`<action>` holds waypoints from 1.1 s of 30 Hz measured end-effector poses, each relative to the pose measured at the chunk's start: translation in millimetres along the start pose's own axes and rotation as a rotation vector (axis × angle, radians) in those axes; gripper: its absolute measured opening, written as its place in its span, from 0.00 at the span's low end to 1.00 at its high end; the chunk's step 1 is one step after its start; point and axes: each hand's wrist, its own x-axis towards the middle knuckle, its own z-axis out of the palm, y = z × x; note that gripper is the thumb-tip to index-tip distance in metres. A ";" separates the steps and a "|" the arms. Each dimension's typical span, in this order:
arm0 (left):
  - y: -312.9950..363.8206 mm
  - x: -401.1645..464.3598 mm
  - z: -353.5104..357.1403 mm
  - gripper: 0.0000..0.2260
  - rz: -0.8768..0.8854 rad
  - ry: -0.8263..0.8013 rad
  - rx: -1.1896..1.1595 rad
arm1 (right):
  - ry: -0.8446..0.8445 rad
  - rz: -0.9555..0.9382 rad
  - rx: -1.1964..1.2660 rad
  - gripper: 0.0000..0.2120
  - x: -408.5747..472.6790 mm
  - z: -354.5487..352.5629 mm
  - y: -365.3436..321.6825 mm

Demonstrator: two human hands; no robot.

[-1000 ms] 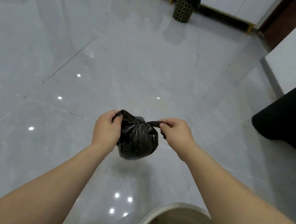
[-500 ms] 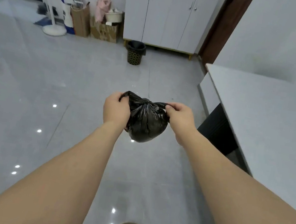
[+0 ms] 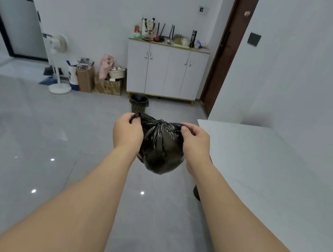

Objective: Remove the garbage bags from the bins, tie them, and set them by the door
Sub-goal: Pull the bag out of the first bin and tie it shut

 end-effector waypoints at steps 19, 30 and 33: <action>9.2 175.5 -182.4 0.09 0.124 -0.195 0.093 | 0.062 0.029 0.066 0.09 -17.4 235.3 -16.8; -1.6 319.2 -160.3 0.08 0.117 -0.250 -0.073 | 0.067 0.064 0.137 0.09 93.2 331.7 -3.4; -1.5 367.5 -150.0 0.10 0.141 -0.273 -0.078 | 0.081 0.068 0.168 0.08 143.4 357.2 -7.1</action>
